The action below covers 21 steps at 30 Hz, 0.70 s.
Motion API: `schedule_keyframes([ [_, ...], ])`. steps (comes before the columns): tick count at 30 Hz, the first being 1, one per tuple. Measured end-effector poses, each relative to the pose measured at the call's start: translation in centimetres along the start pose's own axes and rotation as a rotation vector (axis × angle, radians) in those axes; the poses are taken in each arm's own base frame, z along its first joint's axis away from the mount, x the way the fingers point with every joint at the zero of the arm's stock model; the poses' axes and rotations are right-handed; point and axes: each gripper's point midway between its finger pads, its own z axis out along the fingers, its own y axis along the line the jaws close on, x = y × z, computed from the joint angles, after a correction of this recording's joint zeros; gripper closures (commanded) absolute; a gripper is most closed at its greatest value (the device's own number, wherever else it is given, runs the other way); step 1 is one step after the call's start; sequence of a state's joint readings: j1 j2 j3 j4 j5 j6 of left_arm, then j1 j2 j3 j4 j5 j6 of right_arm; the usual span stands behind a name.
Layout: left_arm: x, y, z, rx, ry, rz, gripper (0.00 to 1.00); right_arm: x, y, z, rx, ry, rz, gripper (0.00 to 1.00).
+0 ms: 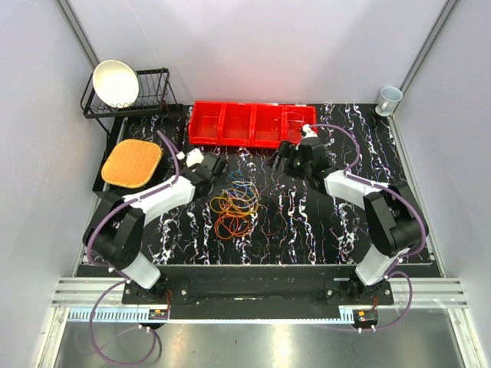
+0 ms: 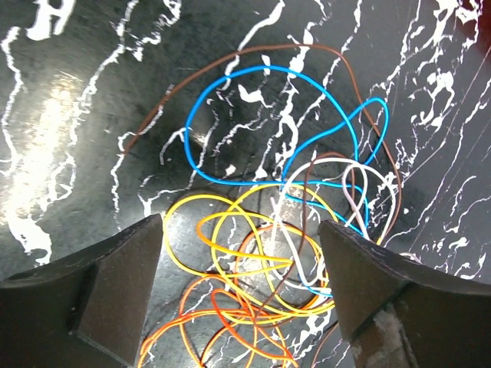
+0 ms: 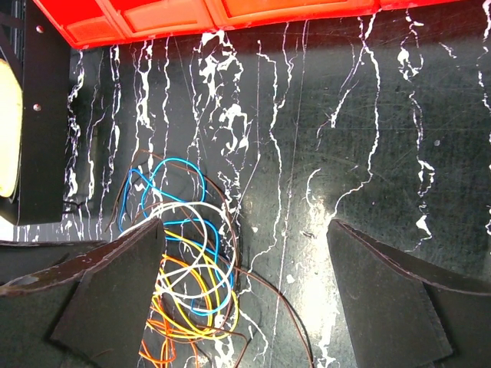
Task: Untangle the cables
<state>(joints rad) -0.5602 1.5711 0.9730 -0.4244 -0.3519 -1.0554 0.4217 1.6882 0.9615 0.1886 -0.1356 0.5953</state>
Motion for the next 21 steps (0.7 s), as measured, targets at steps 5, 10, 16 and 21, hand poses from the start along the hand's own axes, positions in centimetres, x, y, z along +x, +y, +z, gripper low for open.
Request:
schedule_keyframes([
  [5, 0.45, -0.43, 0.53, -0.007, 0.009, 0.009, 0.44, 0.1, 0.15, -0.01, -0.008, 0.006, 0.0, 0.08],
  [10, 0.44, -0.39, 0.84, -0.02, 0.0, 0.013, 0.85, 0.11, 0.14, -0.02, -0.008, 0.006, -0.001, 0.08],
  [16, 0.07, -0.56, 0.74, -0.023, -0.015, 0.013, 1.0, 0.15, 0.17, -0.01, -0.01, 0.008, -0.004, 0.08],
  [21, -0.23, -0.74, 0.45, -0.027, -0.032, 0.027, 1.0, 0.23, 0.16, 0.05, -0.011, 0.012, -0.004, 0.08],
])
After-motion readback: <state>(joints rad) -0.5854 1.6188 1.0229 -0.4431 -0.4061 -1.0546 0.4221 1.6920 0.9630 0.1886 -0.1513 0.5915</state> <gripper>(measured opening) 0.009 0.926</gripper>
